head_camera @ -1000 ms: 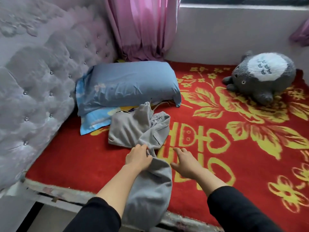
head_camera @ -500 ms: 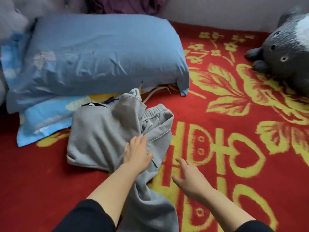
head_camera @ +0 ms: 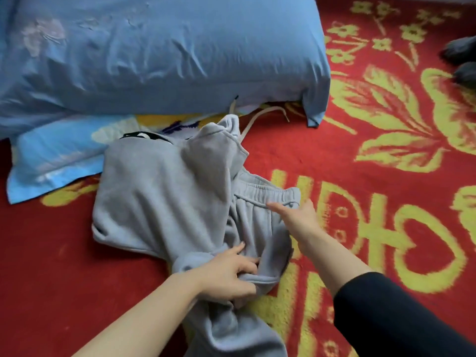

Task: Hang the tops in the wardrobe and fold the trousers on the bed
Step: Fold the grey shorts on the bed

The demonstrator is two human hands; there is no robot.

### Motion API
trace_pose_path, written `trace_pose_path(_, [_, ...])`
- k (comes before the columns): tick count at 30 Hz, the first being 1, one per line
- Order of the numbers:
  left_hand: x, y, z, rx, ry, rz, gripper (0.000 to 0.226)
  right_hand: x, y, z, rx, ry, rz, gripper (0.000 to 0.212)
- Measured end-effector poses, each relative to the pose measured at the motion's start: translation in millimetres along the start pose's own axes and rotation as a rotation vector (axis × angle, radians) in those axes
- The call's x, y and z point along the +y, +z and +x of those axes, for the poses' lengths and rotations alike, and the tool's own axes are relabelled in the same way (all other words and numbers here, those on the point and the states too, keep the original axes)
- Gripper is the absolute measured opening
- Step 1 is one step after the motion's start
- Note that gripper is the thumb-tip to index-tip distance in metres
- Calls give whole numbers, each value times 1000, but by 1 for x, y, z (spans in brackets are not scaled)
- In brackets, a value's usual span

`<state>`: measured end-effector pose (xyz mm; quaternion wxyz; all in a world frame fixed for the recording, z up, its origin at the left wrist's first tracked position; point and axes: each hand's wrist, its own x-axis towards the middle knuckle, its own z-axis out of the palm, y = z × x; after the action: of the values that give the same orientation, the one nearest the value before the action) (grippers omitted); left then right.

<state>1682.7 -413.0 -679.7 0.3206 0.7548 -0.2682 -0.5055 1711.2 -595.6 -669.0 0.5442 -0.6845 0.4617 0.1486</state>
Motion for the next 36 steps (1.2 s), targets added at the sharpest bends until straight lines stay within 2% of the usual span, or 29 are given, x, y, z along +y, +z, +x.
trace_pose_path(2, [3,-13,-8,-95,-69,-179,19,3,4,0,-6,83,159,51])
trace_pose_path(3, [6,-20,-10,-50,-82,-241,27,1,3,-1,-59,96,220,28])
trace_pose_path(4, [13,-28,-11,75,-86,-304,26,0,-2,-4,-132,81,270,14])
trace_pose_path(6, [24,-45,-11,460,-138,-473,13,-4,-19,-16,-318,0,325,17])
trace_pose_path(7, [32,-55,-11,601,-215,-603,15,-3,-30,-23,-402,-48,313,25])
trace_pose_path(8, [42,-65,-14,645,-296,-745,18,-2,-42,-32,-472,-92,271,31])
trace_pose_path(10, [61,-78,-21,509,-408,-933,39,0,-67,-54,-605,-188,119,25])
trace_pose_path(12, [85,-78,-32,298,-443,-937,54,2,-87,-81,-751,-276,-81,4])
trace_pose_path(14, [105,-64,-41,137,-446,-776,46,3,-96,-109,-913,-309,-288,17])
trace_pose_path(15, [112,-55,-45,93,-426,-675,36,6,-98,-121,-984,-299,-367,17])
trace_pose_path(17, [117,-37,-54,91,-385,-557,20,13,-103,-140,-1118,-234,-490,13])
trace_pose_path(18, [115,-30,-60,119,-364,-535,19,15,-109,-145,-1150,-168,-514,24])
trace_pose_path(19, [111,-26,-66,151,-332,-525,19,16,-114,-146,-1112,-101,-491,36])
trace_pose_path(20, [109,-23,-75,170,-287,-515,16,17,-119,-146,-986,-100,-447,40])
trace_pose_path(22, [106,-21,-93,174,-208,-520,14,18,-123,-139,-530,-260,-415,40])
trace_pose_path(23, [106,-22,-103,170,-180,-525,16,18,-122,-137,-300,-343,-443,51])
trace_pose_path(24, [108,-24,-113,156,-157,-526,21,18,-117,-137,-154,-422,-501,70])
trace_pose_path(26, [113,-30,-133,97,-114,-508,30,20,-99,-141,-94,-525,-704,107])
trace_pose_path(28, [119,-37,-155,8,-80,-470,35,22,-76,-149,-94,-576,-842,113])
trace_pose_path(29, [123,-41,-165,-41,-70,-440,33,23,-66,-150,-59,-575,-827,104])
trace_pose_path(30, [129,-46,-178,-71,-73,-407,29,19,-57,-154,-11,-567,-765,86])
trace_pose_path(32, [141,-58,-199,-109,-113,-386,26,8,-49,-153,19,-527,-604,37])
trace_pose_path(33, [144,-65,-211,-106,-137,-373,31,-1,-49,-158,-20,-536,-537,20])
trace_pose_path(34, [147,-71,-222,-86,-165,-323,34,-10,-53,-165,-54,-552,-472,12])
trace_pose_path(36, [153,-84,-238,5,-231,-78,29,-35,-69,-184,-51,-550,-379,8])
